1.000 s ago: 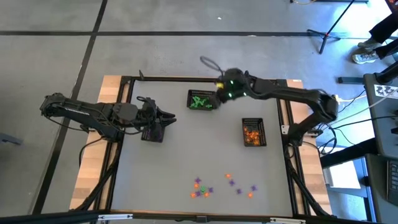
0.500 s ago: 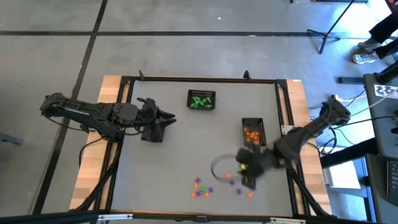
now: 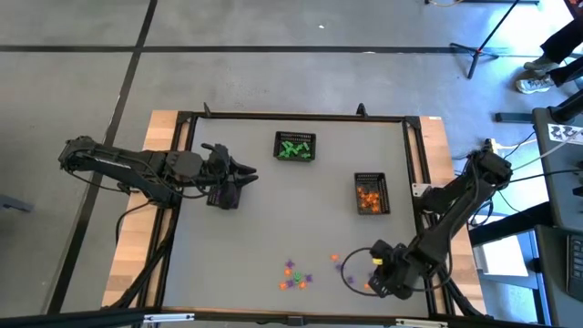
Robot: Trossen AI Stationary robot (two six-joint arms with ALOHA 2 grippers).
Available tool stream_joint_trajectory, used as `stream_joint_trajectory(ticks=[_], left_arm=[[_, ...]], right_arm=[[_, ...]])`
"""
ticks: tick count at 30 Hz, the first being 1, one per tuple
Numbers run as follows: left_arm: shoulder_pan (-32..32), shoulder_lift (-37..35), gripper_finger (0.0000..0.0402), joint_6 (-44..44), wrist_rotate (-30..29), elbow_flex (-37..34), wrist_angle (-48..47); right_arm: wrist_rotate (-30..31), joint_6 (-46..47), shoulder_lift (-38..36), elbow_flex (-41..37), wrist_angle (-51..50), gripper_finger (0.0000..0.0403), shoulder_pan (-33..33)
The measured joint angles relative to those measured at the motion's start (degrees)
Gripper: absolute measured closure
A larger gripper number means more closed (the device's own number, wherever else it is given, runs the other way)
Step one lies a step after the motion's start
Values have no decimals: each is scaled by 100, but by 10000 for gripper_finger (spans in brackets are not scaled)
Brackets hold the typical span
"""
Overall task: Sort Halloween decoration
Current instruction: Put the violet spider toy into the left bin
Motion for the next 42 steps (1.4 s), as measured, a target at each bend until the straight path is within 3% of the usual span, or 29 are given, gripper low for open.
stream_joint_trajectory(ticks=[4,8,22,30,37,42], left_arm=[[-3,0,300,-54,113,0,-2],[-5,0,300,-160,131,0,-2],[-5,0,300,-201,90,0,-2],[1,0,300,-177,-52,0,0],[1,0,300,-173,-56,0,0],[1,0,300,-200,-19,0,0]], right_arm=[[-116,307,0,-516,770,265,27],[-201,373,0,-794,821,265,17],[-449,172,449,-879,1335,265,17],[-559,211,407,-856,920,265,-5],[-1053,40,411,-853,363,265,-589],[-684,-416,179,-883,369,265,-977]])
